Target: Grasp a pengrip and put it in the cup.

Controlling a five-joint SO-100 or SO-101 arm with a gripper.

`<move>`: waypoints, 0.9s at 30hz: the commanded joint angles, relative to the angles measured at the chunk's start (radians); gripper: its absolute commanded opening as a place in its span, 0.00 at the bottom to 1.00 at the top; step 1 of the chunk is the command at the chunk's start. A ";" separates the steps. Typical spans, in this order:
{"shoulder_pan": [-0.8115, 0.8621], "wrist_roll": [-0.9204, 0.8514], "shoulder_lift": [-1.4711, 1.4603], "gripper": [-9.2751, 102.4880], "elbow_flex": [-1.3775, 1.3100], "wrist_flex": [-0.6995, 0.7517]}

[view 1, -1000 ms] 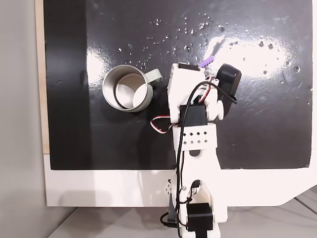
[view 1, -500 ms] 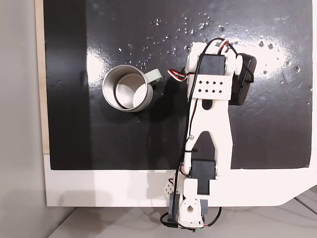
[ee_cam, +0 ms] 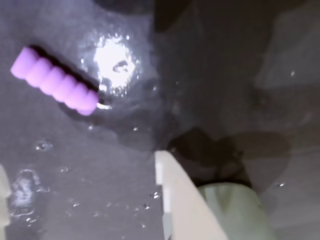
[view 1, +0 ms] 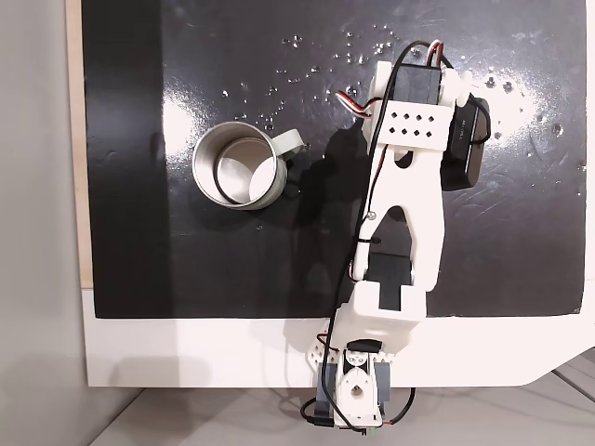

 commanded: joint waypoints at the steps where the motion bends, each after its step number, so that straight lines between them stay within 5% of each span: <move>1: 0.029 -0.052 -0.064 0.34 -0.189 0.078; 27: 0.080 -0.577 -0.345 0.29 -0.494 0.098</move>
